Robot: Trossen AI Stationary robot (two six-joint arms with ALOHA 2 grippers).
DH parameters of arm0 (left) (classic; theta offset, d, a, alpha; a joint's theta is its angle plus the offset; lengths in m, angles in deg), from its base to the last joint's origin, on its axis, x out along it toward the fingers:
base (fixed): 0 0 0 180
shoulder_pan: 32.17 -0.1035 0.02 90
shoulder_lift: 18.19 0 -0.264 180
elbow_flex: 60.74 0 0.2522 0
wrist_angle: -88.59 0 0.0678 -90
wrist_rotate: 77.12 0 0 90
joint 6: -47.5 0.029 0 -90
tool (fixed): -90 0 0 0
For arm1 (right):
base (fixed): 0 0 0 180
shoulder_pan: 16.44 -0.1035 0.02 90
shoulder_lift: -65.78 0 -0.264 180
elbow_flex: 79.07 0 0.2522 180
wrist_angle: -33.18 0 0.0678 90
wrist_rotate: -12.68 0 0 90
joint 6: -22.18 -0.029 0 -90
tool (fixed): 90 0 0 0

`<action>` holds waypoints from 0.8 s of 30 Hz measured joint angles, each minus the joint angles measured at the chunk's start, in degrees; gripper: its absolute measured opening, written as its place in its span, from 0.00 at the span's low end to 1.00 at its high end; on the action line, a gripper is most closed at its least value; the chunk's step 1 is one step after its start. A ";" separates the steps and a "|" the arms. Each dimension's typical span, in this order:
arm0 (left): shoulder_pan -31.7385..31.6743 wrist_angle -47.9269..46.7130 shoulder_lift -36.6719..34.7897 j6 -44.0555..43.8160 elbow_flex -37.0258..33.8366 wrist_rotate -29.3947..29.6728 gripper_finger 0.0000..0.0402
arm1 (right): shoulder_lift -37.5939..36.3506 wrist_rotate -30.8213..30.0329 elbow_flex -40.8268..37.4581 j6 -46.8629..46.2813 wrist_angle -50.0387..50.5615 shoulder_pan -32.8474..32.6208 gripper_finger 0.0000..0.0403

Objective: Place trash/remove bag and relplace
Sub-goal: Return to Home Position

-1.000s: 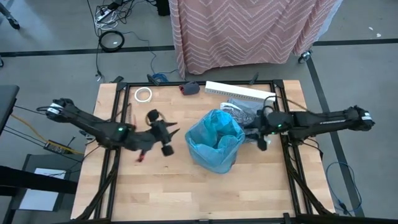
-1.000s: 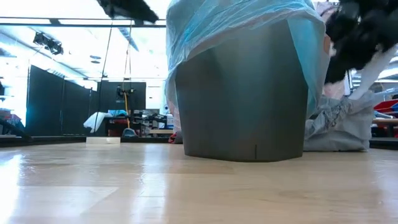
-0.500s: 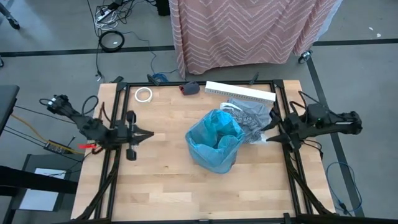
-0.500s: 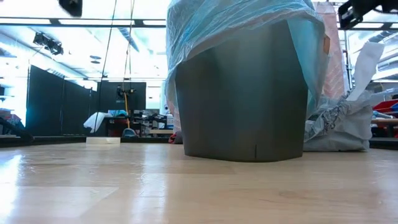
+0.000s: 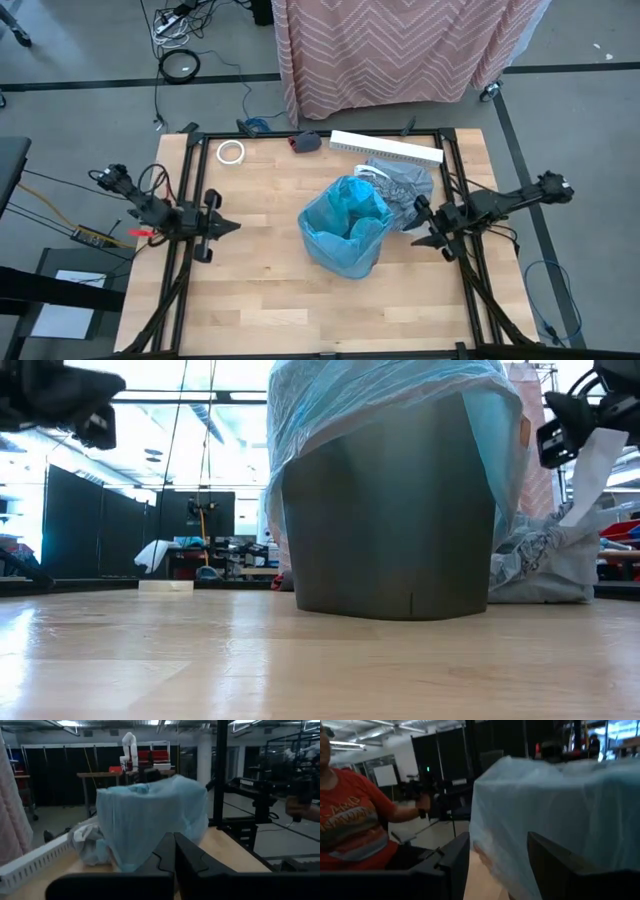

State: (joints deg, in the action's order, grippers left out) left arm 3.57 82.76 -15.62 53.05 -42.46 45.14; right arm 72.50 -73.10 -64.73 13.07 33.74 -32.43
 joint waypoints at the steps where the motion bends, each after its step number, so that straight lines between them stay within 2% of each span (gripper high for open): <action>1: 0.02 -0.03 -1.04 -0.19 -1.07 -0.43 0.02 | 0.03 -0.40 0.03 0.67 -0.83 -0.60 0.46; 5: 0.02 -3.00 -2.53 -2.97 -4.03 -4.48 0.01 | -0.38 -0.02 0.00 4.68 -1.19 -2.97 0.46; 9: 0.04 -4.26 -2.60 -5.79 -4.03 -9.61 0.01 | -0.36 -3.86 0.00 7.36 0.41 -4.13 0.45; 14: 0.02 -2.86 -2.58 -10.11 -4.03 -8.24 0.02 | -0.37 -4.54 -0.02 12.39 1.35 -4.13 0.45; 24: 0.00 0.01 -2.58 -10.41 -4.05 -8.18 0.04 | -0.33 -5.09 -0.04 11.75 -2.17 -4.59 0.46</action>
State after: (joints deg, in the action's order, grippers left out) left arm 3.57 82.77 -18.20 42.64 -46.51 36.96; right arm 72.17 -78.19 -64.77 24.81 31.57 -37.01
